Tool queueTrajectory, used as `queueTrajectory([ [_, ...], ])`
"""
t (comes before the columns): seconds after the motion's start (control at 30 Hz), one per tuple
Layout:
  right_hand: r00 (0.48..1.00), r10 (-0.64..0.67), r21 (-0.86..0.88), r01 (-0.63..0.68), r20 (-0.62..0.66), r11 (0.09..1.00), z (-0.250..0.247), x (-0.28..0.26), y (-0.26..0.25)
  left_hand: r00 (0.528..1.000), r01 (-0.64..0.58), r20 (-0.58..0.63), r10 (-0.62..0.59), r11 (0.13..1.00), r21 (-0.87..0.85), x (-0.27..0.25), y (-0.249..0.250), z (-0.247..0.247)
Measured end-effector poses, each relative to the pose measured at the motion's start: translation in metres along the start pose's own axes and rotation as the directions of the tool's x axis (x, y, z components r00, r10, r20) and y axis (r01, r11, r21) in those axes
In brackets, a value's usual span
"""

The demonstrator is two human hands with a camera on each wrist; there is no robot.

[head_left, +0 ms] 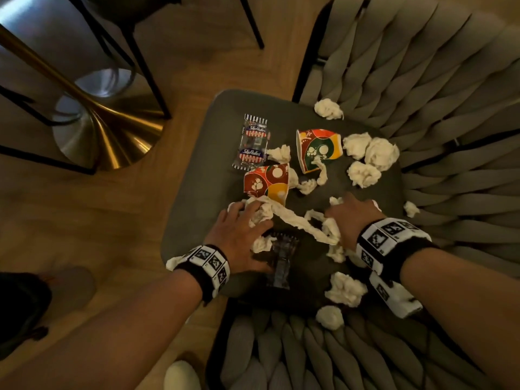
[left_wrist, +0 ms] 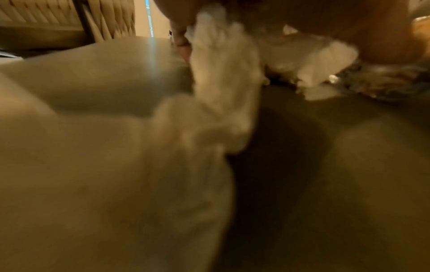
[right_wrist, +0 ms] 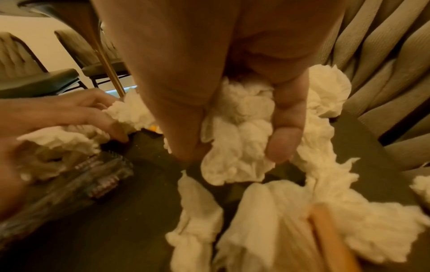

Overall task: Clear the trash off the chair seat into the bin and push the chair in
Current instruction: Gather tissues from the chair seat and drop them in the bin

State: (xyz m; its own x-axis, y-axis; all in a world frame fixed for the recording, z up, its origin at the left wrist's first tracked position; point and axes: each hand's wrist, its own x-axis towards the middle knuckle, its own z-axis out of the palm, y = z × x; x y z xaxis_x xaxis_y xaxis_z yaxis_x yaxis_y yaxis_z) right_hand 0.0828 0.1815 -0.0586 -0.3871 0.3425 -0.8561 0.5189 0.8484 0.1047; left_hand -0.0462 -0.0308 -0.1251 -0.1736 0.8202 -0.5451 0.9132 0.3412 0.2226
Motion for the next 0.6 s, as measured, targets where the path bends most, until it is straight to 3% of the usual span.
queueTrajectory([
  [0.4,0.981,0.191,0.071,-0.188,-0.036,0.980,-0.031,-0.020,0.064,0.994,-0.106,-0.032,0.101,0.957,-0.269,-0.019,-0.012,-0.020],
  [0.5,0.972,0.214,0.111,-0.203,-0.099,0.973,-0.033,-0.026,0.073,0.984,-0.153,0.056,0.171,0.960,-0.234,-0.022,0.009,-0.026],
  [0.6,0.969,0.221,0.129,-0.207,-0.110,0.970,-0.033,-0.028,0.077,0.943,-0.166,0.258,0.212,0.968,-0.188,-0.008,0.034,-0.021],
])
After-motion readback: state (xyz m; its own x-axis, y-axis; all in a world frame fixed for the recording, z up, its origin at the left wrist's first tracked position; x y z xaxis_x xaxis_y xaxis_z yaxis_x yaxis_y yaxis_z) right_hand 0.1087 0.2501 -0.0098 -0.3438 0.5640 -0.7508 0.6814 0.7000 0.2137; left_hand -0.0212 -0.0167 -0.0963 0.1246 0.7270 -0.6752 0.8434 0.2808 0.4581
